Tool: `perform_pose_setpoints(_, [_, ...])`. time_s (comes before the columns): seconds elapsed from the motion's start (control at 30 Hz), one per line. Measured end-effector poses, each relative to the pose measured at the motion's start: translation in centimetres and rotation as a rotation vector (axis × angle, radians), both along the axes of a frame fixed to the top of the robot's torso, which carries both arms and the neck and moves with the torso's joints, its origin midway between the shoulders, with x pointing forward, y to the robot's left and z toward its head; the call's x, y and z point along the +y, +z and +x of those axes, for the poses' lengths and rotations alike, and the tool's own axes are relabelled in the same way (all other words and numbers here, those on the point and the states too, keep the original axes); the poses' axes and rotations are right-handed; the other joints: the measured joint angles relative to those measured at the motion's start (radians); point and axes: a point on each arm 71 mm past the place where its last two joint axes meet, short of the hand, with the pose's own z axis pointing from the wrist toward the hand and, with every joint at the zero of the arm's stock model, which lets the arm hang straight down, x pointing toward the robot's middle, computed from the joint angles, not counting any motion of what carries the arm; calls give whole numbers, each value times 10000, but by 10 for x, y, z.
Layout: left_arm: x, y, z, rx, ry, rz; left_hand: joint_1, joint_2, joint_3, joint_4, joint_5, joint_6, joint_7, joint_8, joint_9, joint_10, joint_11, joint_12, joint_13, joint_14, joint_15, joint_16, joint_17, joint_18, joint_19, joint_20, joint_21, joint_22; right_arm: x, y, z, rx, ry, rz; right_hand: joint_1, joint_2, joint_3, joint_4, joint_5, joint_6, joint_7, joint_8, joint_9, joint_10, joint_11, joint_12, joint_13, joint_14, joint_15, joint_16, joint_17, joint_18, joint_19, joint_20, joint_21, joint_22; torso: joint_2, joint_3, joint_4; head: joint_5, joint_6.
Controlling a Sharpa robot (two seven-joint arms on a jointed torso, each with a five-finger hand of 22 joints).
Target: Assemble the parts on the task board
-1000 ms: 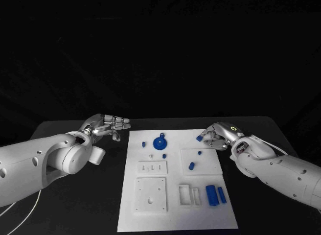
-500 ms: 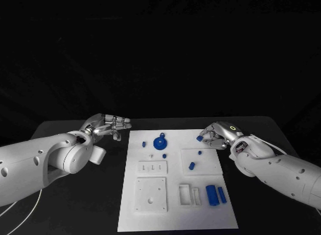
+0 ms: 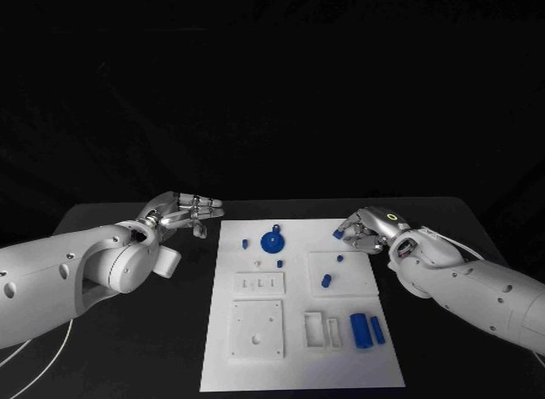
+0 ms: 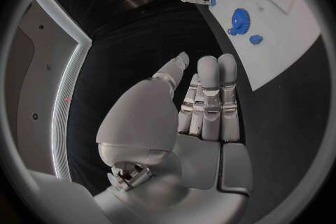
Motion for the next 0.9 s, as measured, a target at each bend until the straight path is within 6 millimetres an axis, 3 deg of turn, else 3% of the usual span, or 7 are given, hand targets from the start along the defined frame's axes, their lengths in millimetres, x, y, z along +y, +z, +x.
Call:
perform_pose_setpoints(0.6, [-1,0,0,6,-17,-1,0,0,0,0,0,0,0,0,0,0,0,0,0,0,0,0,0,0,0,0,40,-8,6,1,3,-74,54,-13,0,0,-1,0,0,0,0,0,1,37,-36,0,34,-1,2,0,65,1,0,0,0,1,5,-2,4,30,-16])
perform_pose_setpoints(0.9, [-2,0,1,5,-28,-2,0,0,0,0,0,0,0,0,0,0,0,0,0,0,0,0,0,2,-36,36,39,-7,10,2,2,-211,105,70,28,-29,-559,280,-226,-38,-37,1,3,37,-36,0,49,34,-32,0,146,1,38,-38,0,-148,7,-2,-6,39,-51])
